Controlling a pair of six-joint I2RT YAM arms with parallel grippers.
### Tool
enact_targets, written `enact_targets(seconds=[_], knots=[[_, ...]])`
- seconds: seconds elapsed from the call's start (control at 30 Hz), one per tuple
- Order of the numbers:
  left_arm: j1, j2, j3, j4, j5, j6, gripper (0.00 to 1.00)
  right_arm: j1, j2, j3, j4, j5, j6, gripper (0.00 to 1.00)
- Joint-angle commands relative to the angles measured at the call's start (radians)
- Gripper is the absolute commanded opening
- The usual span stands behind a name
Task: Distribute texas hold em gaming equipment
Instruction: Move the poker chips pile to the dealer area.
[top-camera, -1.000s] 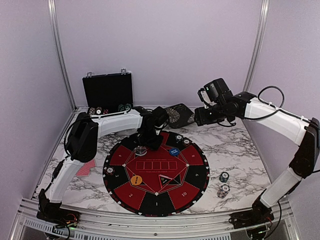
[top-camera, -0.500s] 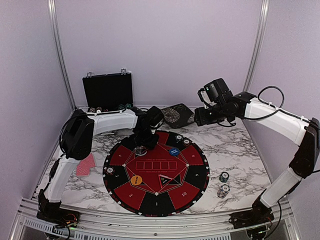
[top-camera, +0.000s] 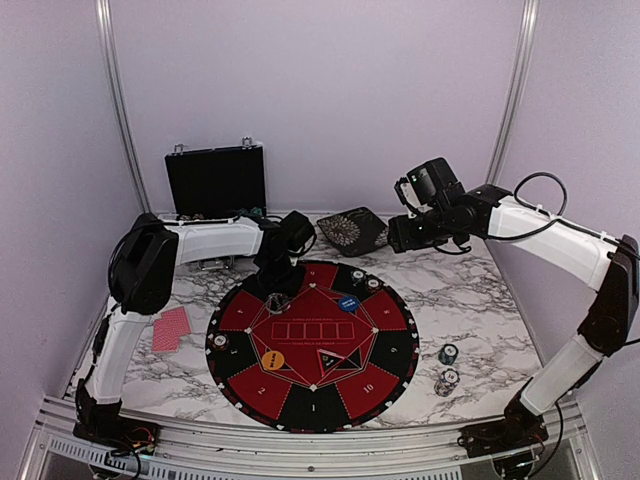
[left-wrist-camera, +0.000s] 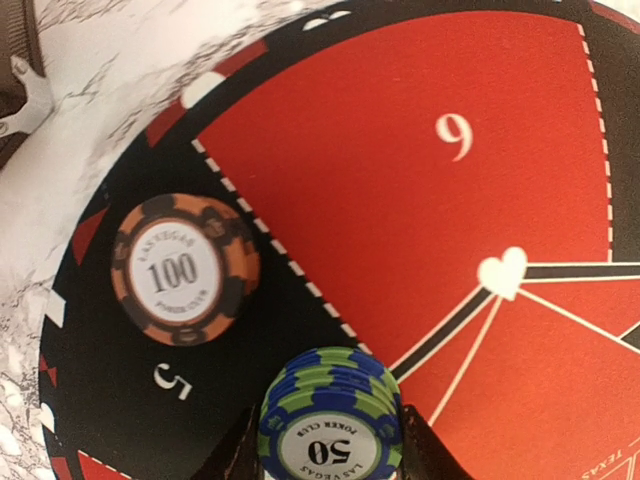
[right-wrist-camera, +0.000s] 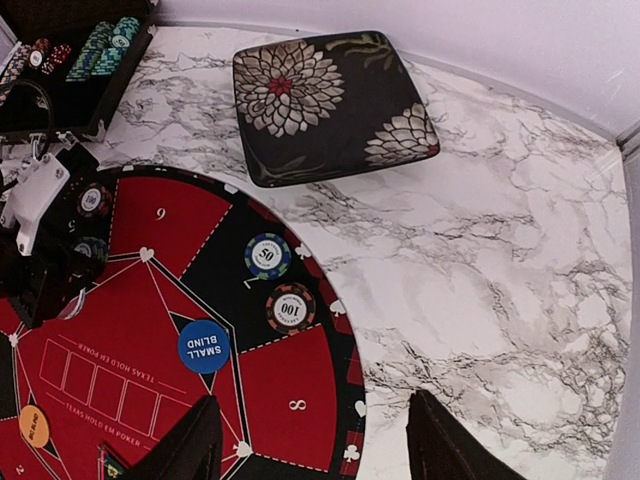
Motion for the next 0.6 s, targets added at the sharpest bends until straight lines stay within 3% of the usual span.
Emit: enact_targets(seconds=[0.0,0.57], knots=[[0.03,-0.005,-0.07,-0.074,-0.035,-0.014,0.34,-0.004,0.011,0.007,0.025,-0.009,0.012,0.61],[0.12,-0.05,-0.149,-0.061,-0.077,0.011,0.34,-0.004,0.006,0.0,0.025,-0.011,0.012,0.61]])
